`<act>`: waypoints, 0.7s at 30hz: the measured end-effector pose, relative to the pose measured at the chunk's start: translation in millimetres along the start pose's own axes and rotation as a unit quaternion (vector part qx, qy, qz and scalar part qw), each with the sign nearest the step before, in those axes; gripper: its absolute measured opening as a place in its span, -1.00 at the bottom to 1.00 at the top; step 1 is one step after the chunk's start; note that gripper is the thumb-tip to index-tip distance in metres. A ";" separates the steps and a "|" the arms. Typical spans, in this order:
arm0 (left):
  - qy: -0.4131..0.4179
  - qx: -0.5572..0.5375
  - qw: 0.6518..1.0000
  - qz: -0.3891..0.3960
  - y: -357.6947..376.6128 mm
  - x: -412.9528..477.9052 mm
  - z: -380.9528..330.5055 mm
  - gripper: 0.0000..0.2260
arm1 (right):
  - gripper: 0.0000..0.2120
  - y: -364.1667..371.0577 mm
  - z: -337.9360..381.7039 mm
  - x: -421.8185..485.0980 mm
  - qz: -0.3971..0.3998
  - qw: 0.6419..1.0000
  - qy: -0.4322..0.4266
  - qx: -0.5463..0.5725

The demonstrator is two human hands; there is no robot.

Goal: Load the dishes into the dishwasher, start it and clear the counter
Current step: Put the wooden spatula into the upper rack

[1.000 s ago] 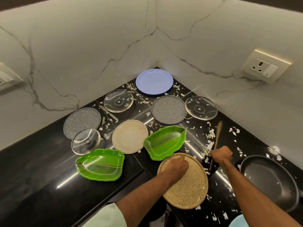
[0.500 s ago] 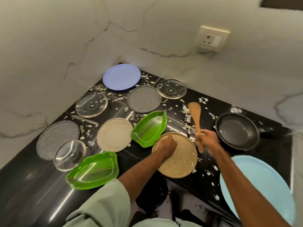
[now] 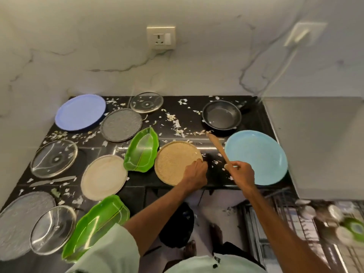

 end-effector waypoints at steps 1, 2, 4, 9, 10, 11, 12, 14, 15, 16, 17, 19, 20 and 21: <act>0.020 -0.003 1.000 -0.006 0.2 6.1 -14.6 -0.78 | -0.84 -12.5 -6.8 -5.2 -0.019 1.000 -0.016 0.003; 0.039 -0.001 0.999 -0.007 1.1 12.5 -29.2 -0.79 | -0.85 -25.7 -14.8 -10.2 -0.038 0.999 -0.028 0.008; 0.075 -0.003 0.997 -0.003 5.3 25.1 -57.6 -0.77 | -0.83 -53.8 -35.8 -16.5 -0.072 0.996 -0.027 0.034; 0.160 -0.022 0.987 0.009 20.7 56.5 -140.6 -0.71 | -0.79 -135.2 -100.7 -21.0 -0.160 0.985 0.018 0.067; 0.172 -0.020 0.985 0.020 24.8 63.5 -160.4 -0.71 | -0.80 -153.7 -113.6 -23.7 -0.177 0.982 0.022 0.068; 0.183 -0.018 0.982 0.032 29.4 70.3 -180.5 -0.72 | -0.82 -172.3 -126.2 -26.7 -0.196 0.978 0.025 0.072; 0.197 -0.016 0.979 0.044 35.2 77.6 -201.7 -0.73 | -0.82 -191.1 -141.0 -29.0 -0.217 0.972 0.035 0.078; 0.229 -0.012 0.971 0.067 49.2 92.0 -245.5 -0.76 | -0.83 -227.0 -171.6 -34.7 -0.250 0.961 0.063 0.094; 0.244 -0.012 0.966 0.079 57.6 98.9 -267.7 -0.76 | -0.84 -243.4 -187.7 -36.9 -0.264 0.956 0.077 0.104; 0.258 -0.012 0.962 0.093 68.2 105.7 -289.8 -0.75 | -0.84 -259.7 -204.1 -39.3 -0.280 0.949 0.090 0.114; 0.269 -0.012 0.957 0.105 79.2 111.9 -310.9 -0.74 | -0.84 -275.5 -220.4 -41.9 -0.300 0.941 0.104 0.116; 0.284 -0.007 0.950 0.128 102.3 122.9 -348.2 -0.74 | -0.86 -303.7 -254.9 -45.2 -0.334 0.926 0.132 0.115; 0.292 -0.005 0.947 0.137 114.3 128.5 -365.5 -0.74 | -0.88 -315.2 -277.7 -44.0 -0.344 0.919 0.148 0.124; 0.301 -0.004 0.943 0.142 126.4 134.4 -381.9 -0.74 | -0.89 -325.1 -301.6 -41.4 -0.348 0.912 0.167 0.137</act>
Point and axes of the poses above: each hand's wrist, its own x-axis towards the middle knuckle, its own y-axis out of the palm, z = x × y, the point moved 8 cm from there along x, towards the middle knuckle, and after that the axes turned 15 degrees about y, right-handed, at the moved point
